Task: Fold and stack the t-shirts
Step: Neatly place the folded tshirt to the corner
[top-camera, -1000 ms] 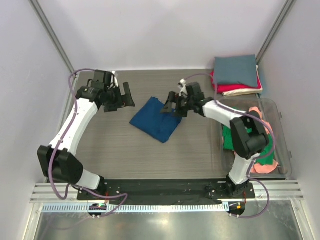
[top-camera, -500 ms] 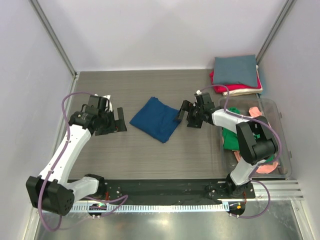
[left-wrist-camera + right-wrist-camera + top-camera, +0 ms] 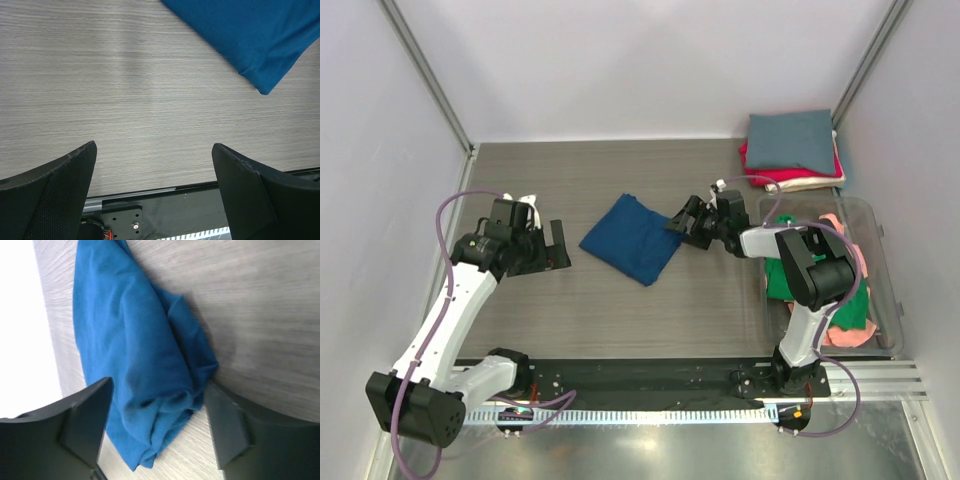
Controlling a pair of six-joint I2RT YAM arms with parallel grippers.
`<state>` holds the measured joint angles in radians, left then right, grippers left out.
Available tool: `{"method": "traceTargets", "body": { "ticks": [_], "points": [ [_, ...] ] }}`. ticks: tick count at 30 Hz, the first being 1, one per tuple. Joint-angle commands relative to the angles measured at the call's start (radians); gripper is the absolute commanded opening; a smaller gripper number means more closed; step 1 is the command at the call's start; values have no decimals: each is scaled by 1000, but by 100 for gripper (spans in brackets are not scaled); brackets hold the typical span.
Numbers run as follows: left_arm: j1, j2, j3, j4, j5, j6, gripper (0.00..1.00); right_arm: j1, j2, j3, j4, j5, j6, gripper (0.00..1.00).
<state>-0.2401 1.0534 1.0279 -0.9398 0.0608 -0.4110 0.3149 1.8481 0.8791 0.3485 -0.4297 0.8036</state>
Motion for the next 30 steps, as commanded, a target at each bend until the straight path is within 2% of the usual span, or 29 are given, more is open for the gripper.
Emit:
{"method": "traceTargets", "body": {
  "ticks": [1,2,5,6,7,8,12,13,15,16,20,23,26,30],
  "points": [
    [1,-29,0,12,-6,-2,97,10,48,-94,3,20,29,77],
    [2,-29,-3,13,-6,-5,97,13,43,-109,21,17,48,71],
    [2,-41,-5,12,-10,-15,96,21,31,-163,89,11,72,36],
    [1,-47,-9,16,-13,-20,96,23,27,-181,104,11,77,15],
    [1,-55,-15,21,-19,-28,96,23,23,-183,121,12,78,5],
    [2,-75,-23,30,-22,-44,96,20,16,-180,121,11,74,1],
    [1,-147,-89,97,-16,-93,96,3,-18,-37,-50,-20,-53,1],
    [1,-164,-121,110,-10,-101,97,0,-24,63,-185,-14,-137,1],
    [2,-222,-152,151,13,-115,97,-16,-27,180,-325,-14,-239,1],
    [2,-236,-170,162,16,-117,97,-25,-26,296,-465,-11,-324,1],
    [2,-297,-176,176,-16,-104,99,-88,2,504,-626,-32,-438,1],
    [2,-303,-177,182,-12,-97,100,-138,49,642,-704,-81,-492,1],
    [2,-288,-175,182,-3,-92,100,-177,115,796,-830,-106,-613,1],
    [1,-274,-177,190,11,-89,99,-212,166,1007,-968,-46,-774,1]
  ]
}}
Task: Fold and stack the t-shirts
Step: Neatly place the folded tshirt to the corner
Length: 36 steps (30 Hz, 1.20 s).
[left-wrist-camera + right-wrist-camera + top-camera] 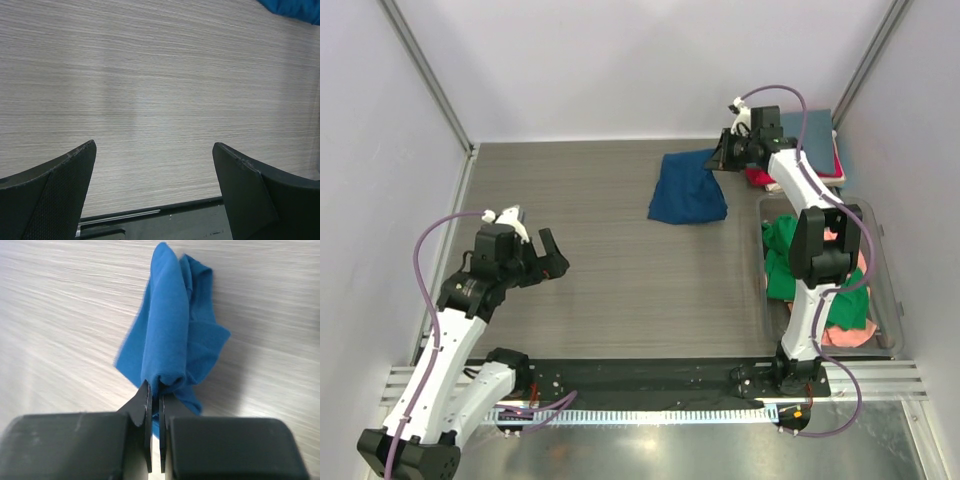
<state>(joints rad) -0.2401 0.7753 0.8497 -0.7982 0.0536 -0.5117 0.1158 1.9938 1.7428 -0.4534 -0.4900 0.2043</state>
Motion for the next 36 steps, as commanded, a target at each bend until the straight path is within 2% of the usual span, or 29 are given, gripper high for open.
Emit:
{"method": "traceTargets", "body": {
  "ticks": [1,6,14,25,36],
  "points": [
    [1,7,2,48,23,13,99,-21,29,176,-204,37,-189,1],
    [1,21,-1,54,35,16,99,-68,71,377,-287,93,-272,1],
    [2,53,-5,57,48,16,99,-103,53,510,-358,133,-411,1],
    [2,76,-6,57,49,15,98,-192,46,685,-416,96,-464,1],
    [1,108,-8,59,54,12,96,-278,97,825,-410,1,-439,1]
  ]
}}
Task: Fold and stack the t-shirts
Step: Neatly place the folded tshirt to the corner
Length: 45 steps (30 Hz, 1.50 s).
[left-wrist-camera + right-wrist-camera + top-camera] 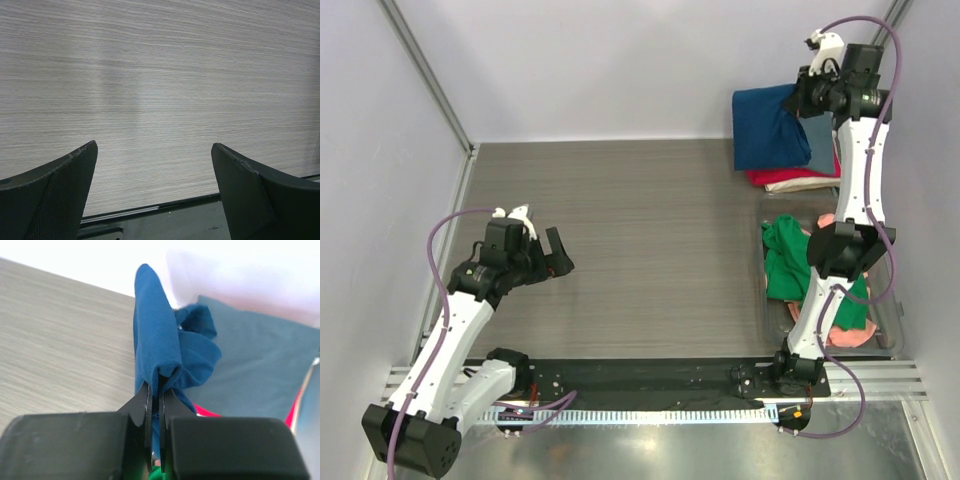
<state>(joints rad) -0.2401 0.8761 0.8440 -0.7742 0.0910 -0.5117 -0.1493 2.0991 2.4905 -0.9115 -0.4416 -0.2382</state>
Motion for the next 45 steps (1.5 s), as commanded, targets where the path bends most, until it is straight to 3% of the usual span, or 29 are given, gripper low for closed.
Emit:
{"method": "traceTargets", "body": {
  "ticks": [1,21,33,42,43,44,45],
  "points": [
    [1,6,-2,33,13,12,95,-21,-5,80,55,-46,7,1],
    [-1,38,-5,30,12,7,94,-131,117,114,160,-114,10,1],
    [-15,58,-5,27,3,4,94,-180,314,117,505,-132,-26,1],
    [-18,83,-3,24,-11,-1,95,-184,456,28,837,134,-99,1],
    [-18,86,-3,23,-11,-1,95,-187,470,28,865,156,-78,6],
    [-18,89,-2,21,-11,-1,95,-190,482,22,922,200,-53,22],
    [-16,89,0,21,-11,-1,95,-191,490,15,957,216,-35,53]
  ]
}}
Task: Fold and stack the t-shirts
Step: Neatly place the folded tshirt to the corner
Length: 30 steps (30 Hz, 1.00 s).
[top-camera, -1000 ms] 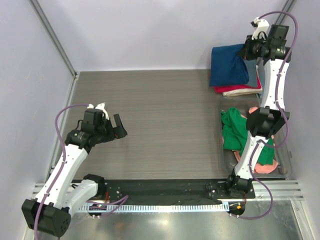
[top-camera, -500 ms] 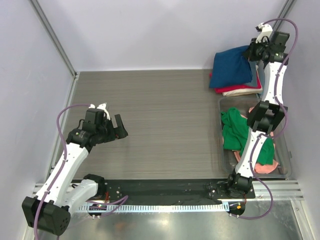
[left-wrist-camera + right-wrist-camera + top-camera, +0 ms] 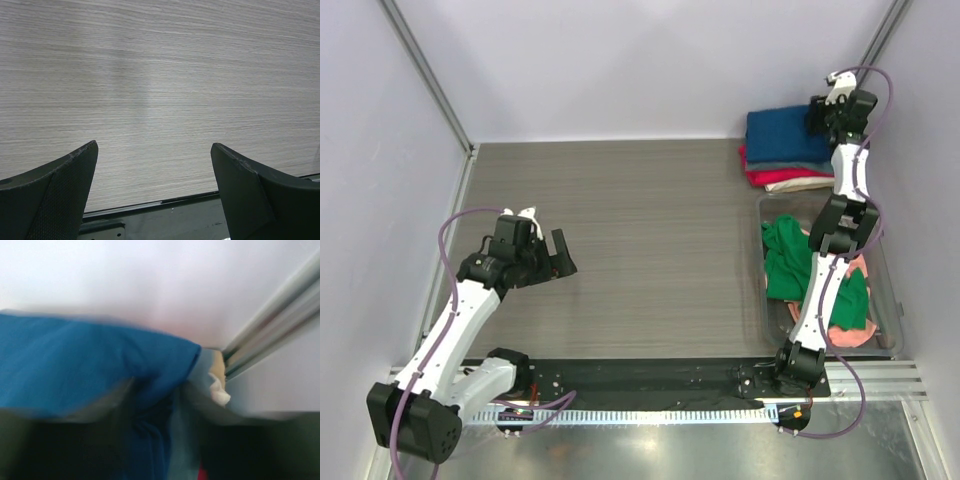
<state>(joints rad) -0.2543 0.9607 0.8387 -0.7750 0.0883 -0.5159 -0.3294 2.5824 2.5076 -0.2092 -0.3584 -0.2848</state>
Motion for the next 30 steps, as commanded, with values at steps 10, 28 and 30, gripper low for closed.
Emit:
{"method": "traceTargets", "body": {
  "ticks": [10,28,30],
  "points": [
    [-7,-48,3,23,-13,5,95,-10,-230,-160,307,544,212,100],
    [-7,-120,5,34,7,17,95,61,-444,-644,529,-278,867,64],
    [-5,-122,5,33,2,17,95,56,-414,-668,606,-287,924,63]
  ]
}}
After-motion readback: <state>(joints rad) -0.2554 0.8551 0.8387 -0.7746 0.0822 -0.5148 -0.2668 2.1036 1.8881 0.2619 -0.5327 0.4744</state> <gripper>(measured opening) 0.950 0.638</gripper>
